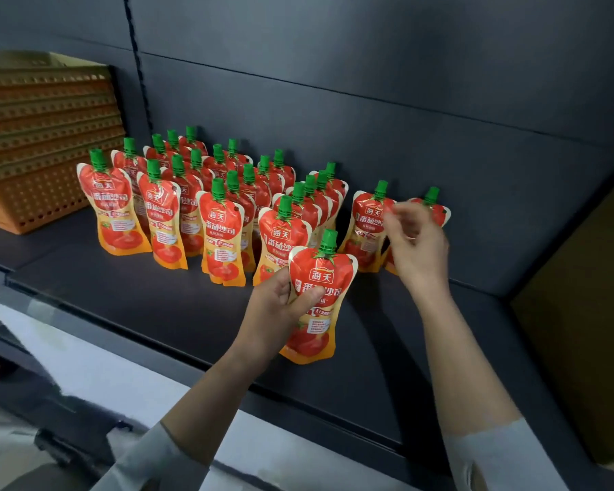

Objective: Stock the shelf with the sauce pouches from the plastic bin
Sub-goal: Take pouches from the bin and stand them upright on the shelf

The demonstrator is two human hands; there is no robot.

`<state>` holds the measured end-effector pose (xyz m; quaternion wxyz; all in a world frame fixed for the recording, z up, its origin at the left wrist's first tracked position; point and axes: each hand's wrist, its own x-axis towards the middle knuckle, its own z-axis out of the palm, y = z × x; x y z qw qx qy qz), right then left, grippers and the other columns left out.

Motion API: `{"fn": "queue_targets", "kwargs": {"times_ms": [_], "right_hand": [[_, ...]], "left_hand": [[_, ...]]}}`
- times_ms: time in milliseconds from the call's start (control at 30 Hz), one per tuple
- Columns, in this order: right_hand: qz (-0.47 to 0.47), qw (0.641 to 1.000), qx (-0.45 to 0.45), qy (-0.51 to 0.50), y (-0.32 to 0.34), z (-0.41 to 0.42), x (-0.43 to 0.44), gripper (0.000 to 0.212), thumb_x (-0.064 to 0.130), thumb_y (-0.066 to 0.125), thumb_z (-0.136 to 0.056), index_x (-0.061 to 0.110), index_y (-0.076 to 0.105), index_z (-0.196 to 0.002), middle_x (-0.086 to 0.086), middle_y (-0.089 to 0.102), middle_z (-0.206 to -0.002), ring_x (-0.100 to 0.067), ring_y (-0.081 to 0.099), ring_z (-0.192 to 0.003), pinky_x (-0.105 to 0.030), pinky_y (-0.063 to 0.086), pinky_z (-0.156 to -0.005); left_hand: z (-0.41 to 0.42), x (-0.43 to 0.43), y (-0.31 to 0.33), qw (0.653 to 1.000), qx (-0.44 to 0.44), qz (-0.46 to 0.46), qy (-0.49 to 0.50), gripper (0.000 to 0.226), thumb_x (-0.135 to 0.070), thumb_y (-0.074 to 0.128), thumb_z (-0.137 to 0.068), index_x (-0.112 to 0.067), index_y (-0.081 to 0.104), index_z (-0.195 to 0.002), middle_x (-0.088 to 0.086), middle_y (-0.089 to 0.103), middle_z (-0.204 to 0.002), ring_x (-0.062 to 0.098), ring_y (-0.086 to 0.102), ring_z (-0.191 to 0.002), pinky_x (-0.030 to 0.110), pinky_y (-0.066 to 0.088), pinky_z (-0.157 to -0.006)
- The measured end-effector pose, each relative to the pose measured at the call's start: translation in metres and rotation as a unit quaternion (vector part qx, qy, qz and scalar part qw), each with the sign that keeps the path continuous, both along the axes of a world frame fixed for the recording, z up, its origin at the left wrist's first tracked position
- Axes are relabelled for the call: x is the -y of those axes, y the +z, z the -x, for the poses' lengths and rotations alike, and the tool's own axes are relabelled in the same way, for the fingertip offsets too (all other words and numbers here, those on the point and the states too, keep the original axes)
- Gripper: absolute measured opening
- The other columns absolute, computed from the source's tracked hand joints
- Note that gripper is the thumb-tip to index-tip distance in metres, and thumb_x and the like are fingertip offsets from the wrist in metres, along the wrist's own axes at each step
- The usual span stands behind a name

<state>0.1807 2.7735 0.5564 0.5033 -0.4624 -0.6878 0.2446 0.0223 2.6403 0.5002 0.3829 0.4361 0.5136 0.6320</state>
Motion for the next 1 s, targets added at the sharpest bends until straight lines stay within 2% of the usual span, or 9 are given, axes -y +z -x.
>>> {"fn": "queue_targets", "kwargs": {"times_ms": [100,200,300,400,500,600,767,900,1000], "right_hand": [[0.121,0.975,0.04,0.184,0.008,-0.006,0.035,0.032,0.053,0.058,-0.092,0.026,0.072,-0.102,0.013,0.073,-0.1,0.001,0.067,-0.093,-0.017,0.051,-0.07],[0.145,0.957,0.075,0.241,0.003,-0.012,0.039,0.016,0.034,0.071,-0.088,0.02,0.073,-0.096,0.009,0.075,-0.095,-0.001,0.07,-0.086,-0.013,0.049,-0.064],[0.142,0.963,0.065,0.22,0.001,-0.021,0.03,0.012,0.024,0.071,-0.09,0.012,0.072,-0.092,0.007,0.074,-0.086,0.004,0.066,-0.067,-0.01,0.045,-0.055],[0.124,0.976,0.08,0.162,-0.001,-0.029,0.014,0.013,0.025,0.07,-0.091,0.013,0.07,-0.086,0.001,0.073,-0.082,0.0,0.061,-0.054,-0.019,0.045,-0.048],[0.128,0.981,0.047,0.135,0.0,-0.031,-0.008,0.007,0.019,0.069,-0.091,0.013,0.07,-0.09,0.001,0.073,-0.087,0.0,0.067,-0.061,-0.017,0.049,-0.051],[0.116,0.985,0.046,0.118,-0.001,-0.024,-0.031,0.009,0.017,0.068,-0.093,0.01,0.07,-0.098,0.0,0.073,-0.095,-0.002,0.071,-0.076,-0.017,0.054,-0.058],[0.095,0.988,0.075,0.093,-0.007,-0.007,-0.065,0.018,0.018,0.063,-0.096,0.012,0.067,-0.113,-0.005,0.071,-0.109,-0.014,0.072,-0.088,-0.038,0.063,-0.074],[0.044,0.991,0.111,0.068,-0.012,-0.001,-0.082,0.011,0.021,0.063,-0.096,0.025,0.062,-0.106,0.0,0.07,-0.101,-0.014,0.072,-0.081,-0.044,0.062,-0.072],[0.033,0.99,0.127,0.055,-0.012,0.001,-0.087,0.013,0.023,0.063,-0.096,0.028,0.06,-0.108,0.002,0.069,-0.101,-0.016,0.072,-0.081,-0.044,0.061,-0.073]], "left_hand": [[-0.013,-0.014,0.002,1.0,0.008,-0.012,-0.019,0.028,-0.009,0.066,-0.088,-0.013,0.063,-0.115,-0.003,0.073,-0.105,0.008,0.069,-0.097,0.019,0.055,-0.075],[-0.024,-0.028,0.002,0.999,0.021,-0.01,-0.045,0.024,-0.009,0.065,-0.089,-0.016,0.063,-0.112,-0.004,0.073,-0.101,0.006,0.07,-0.092,0.016,0.054,-0.071],[-0.027,-0.04,-0.001,0.996,0.001,0.006,-0.084,0.023,-0.018,0.061,-0.092,-0.023,0.059,-0.114,-0.006,0.07,-0.106,0.004,0.068,-0.096,0.015,0.054,-0.074],[-0.023,-0.049,-0.013,0.993,-0.083,0.008,-0.084,0.039,-0.021,0.058,-0.094,-0.025,0.047,-0.131,-0.012,0.058,-0.124,-0.001,0.057,-0.112,0.014,0.048,-0.09],[-0.021,-0.055,-0.033,0.98,-0.187,0.027,-0.055,0.057,-0.021,0.059,-0.094,-0.021,0.034,-0.146,-0.005,0.042,-0.142,0.008,0.041,-0.131,0.029,0.037,-0.109],[-0.024,-0.065,-0.046,0.963,-0.254,0.048,-0.074,0.06,-0.02,0.057,-0.095,-0.02,0.029,-0.149,-0.001,0.034,-0.151,0.013,0.031,-0.14,0.037,0.03,-0.116],[-0.028,-0.091,-0.053,0.942,-0.308,0.099,-0.09,0.065,-0.021,0.052,-0.098,-0.018,0.018,-0.153,0.001,0.017,-0.16,0.015,0.014,-0.148,0.038,0.023,-0.119],[-0.033,-0.111,-0.053,0.935,-0.326,0.12,-0.073,0.065,-0.02,0.048,-0.1,-0.016,0.013,-0.154,-0.001,0.01,-0.161,0.014,0.006,-0.149,0.024,0.011,-0.118],[-0.034,-0.122,-0.055,0.932,-0.335,0.124,-0.057,0.065,-0.021,0.047,-0.1,-0.015,0.012,-0.154,0.0,0.008,-0.162,0.013,0.005,-0.149,0.025,0.011,-0.118]]}}
